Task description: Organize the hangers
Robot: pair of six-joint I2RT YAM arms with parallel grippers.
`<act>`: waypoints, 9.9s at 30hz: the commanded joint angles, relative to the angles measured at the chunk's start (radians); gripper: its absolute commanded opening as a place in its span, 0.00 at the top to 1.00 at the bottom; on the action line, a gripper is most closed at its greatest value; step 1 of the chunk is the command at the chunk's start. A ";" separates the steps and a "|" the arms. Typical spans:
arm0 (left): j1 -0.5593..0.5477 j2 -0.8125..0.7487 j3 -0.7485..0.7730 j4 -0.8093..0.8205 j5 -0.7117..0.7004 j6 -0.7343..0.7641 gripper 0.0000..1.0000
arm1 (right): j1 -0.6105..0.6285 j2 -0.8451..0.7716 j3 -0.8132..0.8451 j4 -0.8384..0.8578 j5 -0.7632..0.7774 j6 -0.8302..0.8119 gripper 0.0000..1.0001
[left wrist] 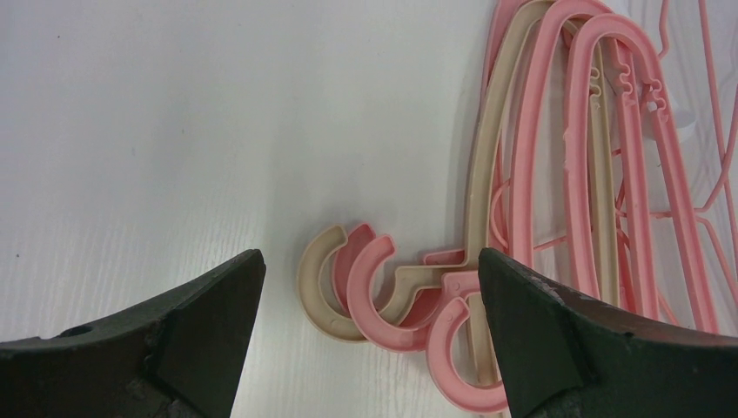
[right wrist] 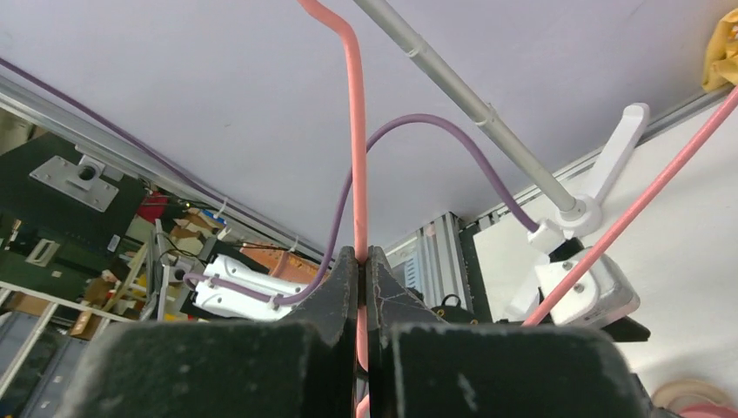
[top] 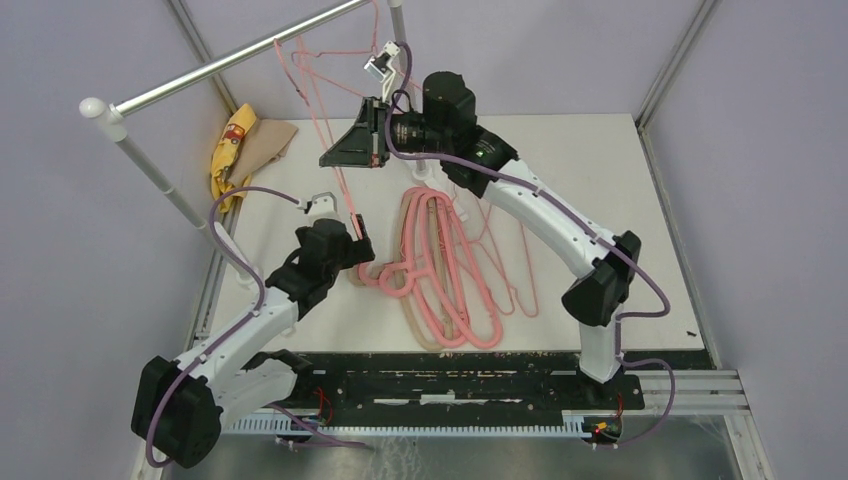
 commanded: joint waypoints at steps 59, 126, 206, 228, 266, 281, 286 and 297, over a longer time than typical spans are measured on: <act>-0.002 -0.028 -0.012 0.000 -0.020 -0.017 0.01 | -0.196 0.084 0.021 0.164 0.291 -0.005 0.45; -0.002 -0.086 -0.012 -0.129 -0.133 -0.117 0.01 | 0.147 -0.224 -1.080 -0.289 0.751 -0.446 0.76; -0.002 -0.254 0.006 -0.295 -0.223 -0.197 0.00 | 0.062 0.365 0.482 0.248 0.197 0.175 0.90; -0.003 -0.233 -0.009 -0.274 -0.198 -0.195 0.00 | 0.013 0.381 0.353 0.201 0.425 0.188 0.78; -0.002 -0.097 0.014 -0.239 -0.201 -0.202 0.01 | 0.278 -0.429 -0.929 -0.395 0.840 -0.536 0.34; -0.002 -0.083 0.000 -0.236 -0.200 -0.203 0.00 | 0.299 -0.194 -1.002 -0.263 0.849 -0.536 0.41; -0.002 -0.092 -0.009 -0.236 -0.199 -0.203 0.00 | 0.299 -0.155 -1.011 -0.248 0.852 -0.516 0.42; -0.002 -0.112 -0.024 -0.239 -0.198 -0.207 0.00 | 0.299 -0.141 -1.046 -0.234 0.828 -0.488 0.50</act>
